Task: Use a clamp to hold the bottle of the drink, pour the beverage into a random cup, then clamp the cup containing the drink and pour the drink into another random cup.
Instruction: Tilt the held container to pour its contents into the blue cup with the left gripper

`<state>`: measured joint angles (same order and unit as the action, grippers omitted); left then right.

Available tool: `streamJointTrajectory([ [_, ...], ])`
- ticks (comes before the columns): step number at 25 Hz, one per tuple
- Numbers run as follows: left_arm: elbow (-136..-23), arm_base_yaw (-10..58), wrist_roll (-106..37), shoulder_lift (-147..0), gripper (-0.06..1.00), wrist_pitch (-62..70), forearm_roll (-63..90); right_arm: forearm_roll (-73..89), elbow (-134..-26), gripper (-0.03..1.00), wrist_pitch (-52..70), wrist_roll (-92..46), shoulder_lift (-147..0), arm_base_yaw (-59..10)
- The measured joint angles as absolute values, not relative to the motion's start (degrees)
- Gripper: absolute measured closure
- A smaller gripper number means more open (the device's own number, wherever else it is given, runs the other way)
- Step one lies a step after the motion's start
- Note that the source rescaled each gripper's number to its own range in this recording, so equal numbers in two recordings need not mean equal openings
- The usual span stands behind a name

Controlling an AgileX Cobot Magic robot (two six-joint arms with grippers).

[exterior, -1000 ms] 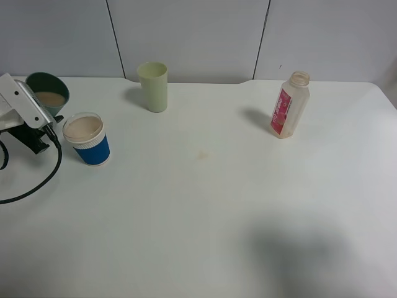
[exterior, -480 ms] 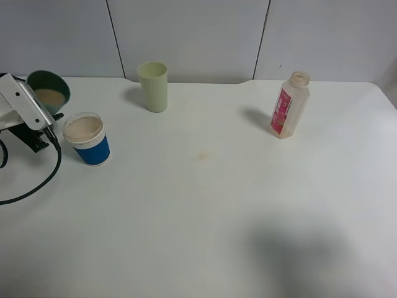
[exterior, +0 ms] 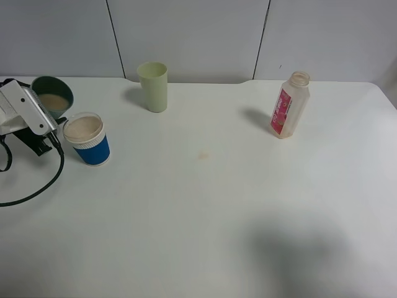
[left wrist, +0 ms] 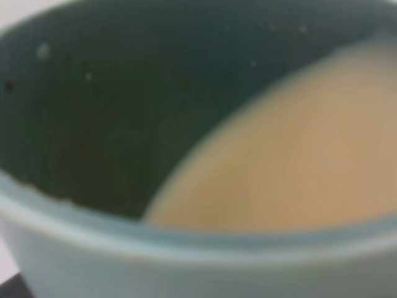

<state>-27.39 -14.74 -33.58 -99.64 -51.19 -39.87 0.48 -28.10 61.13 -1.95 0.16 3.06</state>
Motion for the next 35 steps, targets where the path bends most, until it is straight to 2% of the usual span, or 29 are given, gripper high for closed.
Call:
streamJointTrajectory([
  [19, -27.4, -14.7, -44.3, -99.6, 0.94, -55.3, -39.7, 0.5, -28.1, -0.03, 61.1, -2.0, 0.2, 3.1],
  [35, -27.4, -14.7, -47.7, -99.6, 0.93, -55.8, -37.5, 0.5, -28.1, -0.03, 61.1, -2.0, 0.2, 3.1],
])
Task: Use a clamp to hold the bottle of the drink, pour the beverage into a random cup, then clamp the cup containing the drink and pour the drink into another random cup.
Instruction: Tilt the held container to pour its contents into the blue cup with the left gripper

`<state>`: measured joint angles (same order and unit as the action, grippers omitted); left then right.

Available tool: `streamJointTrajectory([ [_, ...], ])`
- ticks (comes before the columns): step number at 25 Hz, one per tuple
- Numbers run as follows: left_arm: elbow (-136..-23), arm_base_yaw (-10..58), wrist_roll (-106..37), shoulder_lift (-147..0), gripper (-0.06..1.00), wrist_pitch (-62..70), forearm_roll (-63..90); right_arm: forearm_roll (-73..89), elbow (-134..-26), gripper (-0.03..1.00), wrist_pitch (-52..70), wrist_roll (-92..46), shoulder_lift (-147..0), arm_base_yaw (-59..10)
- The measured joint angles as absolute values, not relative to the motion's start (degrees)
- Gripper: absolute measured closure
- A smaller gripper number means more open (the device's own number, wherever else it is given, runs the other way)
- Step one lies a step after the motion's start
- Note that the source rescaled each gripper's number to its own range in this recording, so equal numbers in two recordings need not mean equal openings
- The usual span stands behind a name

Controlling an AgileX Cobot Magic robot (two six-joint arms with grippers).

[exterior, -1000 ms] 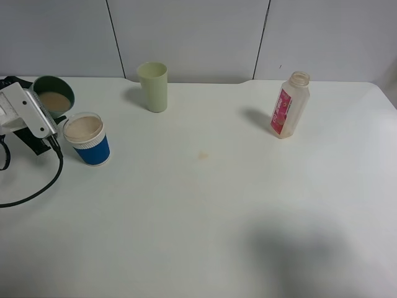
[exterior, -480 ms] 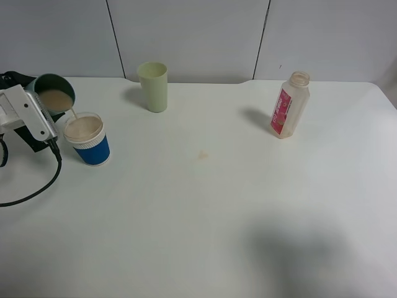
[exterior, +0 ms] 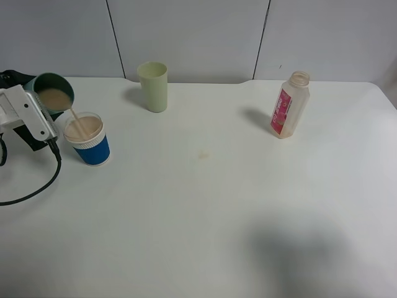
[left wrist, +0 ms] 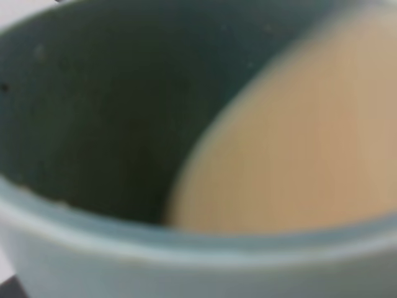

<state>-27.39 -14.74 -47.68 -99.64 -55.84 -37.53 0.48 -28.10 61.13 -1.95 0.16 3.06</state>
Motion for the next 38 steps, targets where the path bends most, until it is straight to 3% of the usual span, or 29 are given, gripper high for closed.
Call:
streamJointTrajectory([
  [38, -27.4, -14.7, -54.6, -99.6, 0.93, -59.2, -37.4, 0.5, -28.1, -0.03, 61.1, -2.0, 0.2, 3.1],
])
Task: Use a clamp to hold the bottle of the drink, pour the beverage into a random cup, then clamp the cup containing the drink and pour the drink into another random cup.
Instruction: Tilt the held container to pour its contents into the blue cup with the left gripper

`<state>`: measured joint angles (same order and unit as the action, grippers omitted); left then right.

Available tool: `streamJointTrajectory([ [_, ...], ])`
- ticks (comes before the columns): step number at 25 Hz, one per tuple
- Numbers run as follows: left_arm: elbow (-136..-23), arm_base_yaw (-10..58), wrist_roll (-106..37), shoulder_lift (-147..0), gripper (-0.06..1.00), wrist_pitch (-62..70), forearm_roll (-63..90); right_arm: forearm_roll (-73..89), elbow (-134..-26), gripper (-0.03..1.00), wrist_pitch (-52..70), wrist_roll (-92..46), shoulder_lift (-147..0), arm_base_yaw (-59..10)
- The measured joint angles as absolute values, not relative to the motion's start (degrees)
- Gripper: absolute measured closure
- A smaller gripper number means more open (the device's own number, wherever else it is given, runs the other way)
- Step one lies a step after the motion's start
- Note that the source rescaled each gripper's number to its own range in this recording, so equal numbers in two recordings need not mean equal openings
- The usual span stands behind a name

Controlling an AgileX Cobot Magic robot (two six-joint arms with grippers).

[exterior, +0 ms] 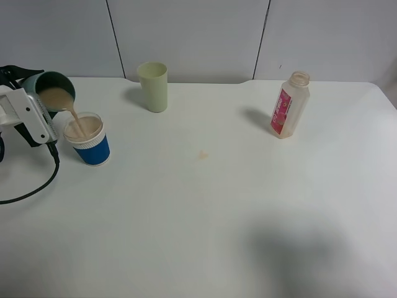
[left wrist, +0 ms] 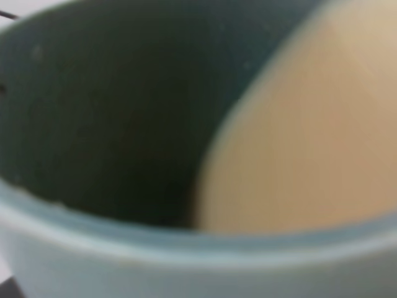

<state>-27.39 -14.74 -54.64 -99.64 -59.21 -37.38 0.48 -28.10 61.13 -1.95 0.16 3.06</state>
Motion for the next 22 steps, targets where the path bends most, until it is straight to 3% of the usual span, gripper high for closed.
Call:
streamJointTrajectory([
  [22, -27.4, -14.7, -58.4, -99.6, 0.93, -63.1, -37.4, 0.5, -28.1, -0.03, 61.1, -2.0, 0.2, 3.1],
])
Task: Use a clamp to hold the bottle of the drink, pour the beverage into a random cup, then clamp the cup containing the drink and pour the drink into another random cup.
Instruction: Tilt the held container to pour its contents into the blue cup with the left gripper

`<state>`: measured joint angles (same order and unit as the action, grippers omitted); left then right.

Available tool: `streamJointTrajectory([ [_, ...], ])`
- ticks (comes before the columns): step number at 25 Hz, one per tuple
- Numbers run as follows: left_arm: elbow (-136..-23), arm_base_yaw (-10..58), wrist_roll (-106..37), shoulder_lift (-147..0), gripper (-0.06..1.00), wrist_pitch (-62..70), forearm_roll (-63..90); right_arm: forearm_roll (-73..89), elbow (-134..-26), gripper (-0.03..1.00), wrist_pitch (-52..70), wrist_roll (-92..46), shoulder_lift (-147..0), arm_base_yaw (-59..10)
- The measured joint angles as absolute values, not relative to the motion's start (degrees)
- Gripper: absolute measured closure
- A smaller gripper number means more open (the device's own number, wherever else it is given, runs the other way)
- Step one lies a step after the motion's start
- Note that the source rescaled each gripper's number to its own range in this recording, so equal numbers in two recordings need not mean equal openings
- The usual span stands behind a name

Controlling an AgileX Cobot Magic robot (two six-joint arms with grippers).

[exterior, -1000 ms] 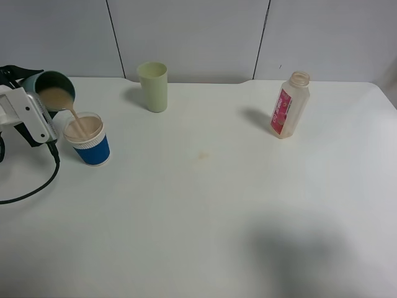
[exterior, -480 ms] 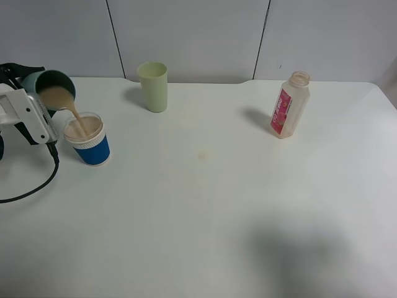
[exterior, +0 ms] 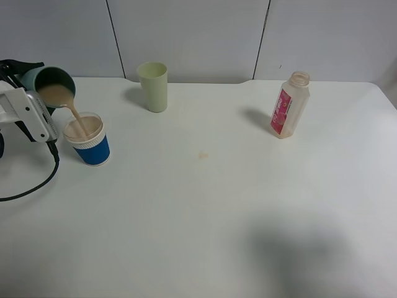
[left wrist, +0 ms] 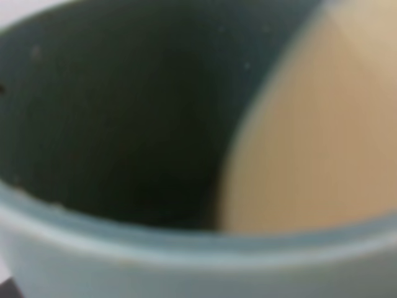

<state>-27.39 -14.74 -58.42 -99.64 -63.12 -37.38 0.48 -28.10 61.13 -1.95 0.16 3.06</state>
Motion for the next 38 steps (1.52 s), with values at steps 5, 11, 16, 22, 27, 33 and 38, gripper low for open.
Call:
streamJointTrajectory([
  [5, -27.4, -14.7, -58.5, -99.6, 0.93, -63.5, -37.4, 0.5, -28.1, -0.03, 61.1, -2.0, 0.2, 3.1],
  [11, -27.4, -14.7, -60.0, -99.6, 0.93, -64.6, -37.4, 0.5, -28.1, -0.03, 61.1, -2.0, 0.2, 3.1],
  [16, -27.4, -14.7, -61.4, -99.6, 0.93, -65.2, -37.3, 0.5, -28.1, -0.03, 61.1, -2.0, 0.2, 3.1],
  [22, -27.4, -14.7, -62.3, -99.6, 0.93, -65.2, -37.0, 0.5, -28.1, -0.03, 61.1, -2.0, 0.2, 3.1],
  [27, -27.4, -14.7, -62.6, -99.6, 0.93, -65.4, -36.9, 0.5, -28.1, -0.03, 61.1, -2.0, 0.2, 3.1],
  [33, -27.4, -14.7, -63.7, -99.6, 0.93, -66.1, -36.8, 0.5, -28.1, -0.03, 61.1, -2.0, 0.2, 3.1],
  [38, -27.4, -14.7, -65.4, -99.6, 0.93, -66.4, -36.8, 0.5, -28.1, -0.03, 61.1, -2.0, 0.2, 3.1],
])
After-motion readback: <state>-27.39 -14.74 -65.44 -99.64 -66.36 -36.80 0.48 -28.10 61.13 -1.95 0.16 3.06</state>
